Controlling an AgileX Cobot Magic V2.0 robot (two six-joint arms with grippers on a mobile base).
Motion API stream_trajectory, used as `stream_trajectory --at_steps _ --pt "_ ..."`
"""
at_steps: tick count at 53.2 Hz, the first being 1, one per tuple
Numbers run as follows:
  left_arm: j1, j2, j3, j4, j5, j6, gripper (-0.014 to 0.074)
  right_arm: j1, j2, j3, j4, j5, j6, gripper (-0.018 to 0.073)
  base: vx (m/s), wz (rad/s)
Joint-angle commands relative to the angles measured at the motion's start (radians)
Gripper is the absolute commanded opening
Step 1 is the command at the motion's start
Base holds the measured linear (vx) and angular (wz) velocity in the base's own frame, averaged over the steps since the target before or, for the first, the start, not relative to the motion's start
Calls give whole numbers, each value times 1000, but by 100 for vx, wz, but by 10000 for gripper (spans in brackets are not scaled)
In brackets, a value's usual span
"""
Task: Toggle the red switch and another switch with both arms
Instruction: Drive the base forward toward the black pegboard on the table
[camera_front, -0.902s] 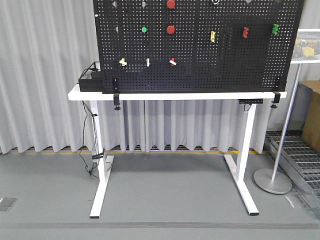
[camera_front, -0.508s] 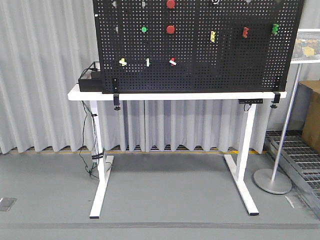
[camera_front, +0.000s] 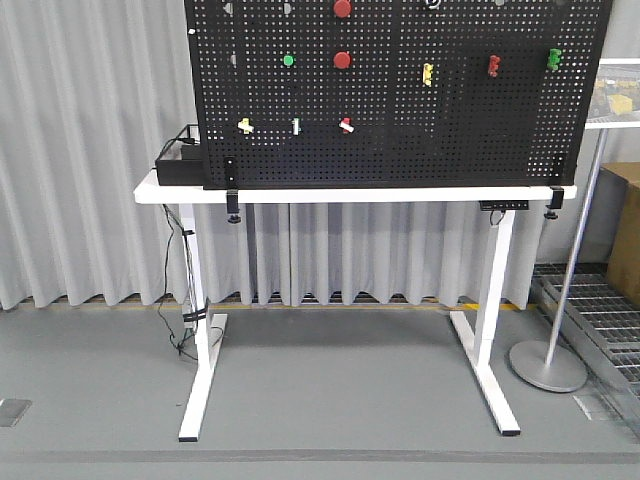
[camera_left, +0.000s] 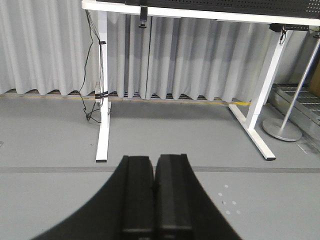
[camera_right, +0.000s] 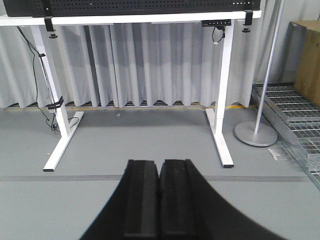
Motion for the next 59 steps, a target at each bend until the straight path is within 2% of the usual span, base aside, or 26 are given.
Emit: stream_trajectory --at_steps 1,59 --pt "2 -9 19 -5 -80 -6 3 -6 -9 5 -10 -83 -5 -6 8 1" --pt "2 -9 19 -5 -80 -6 3 -6 -9 5 -10 -83 -5 -6 18 -1"
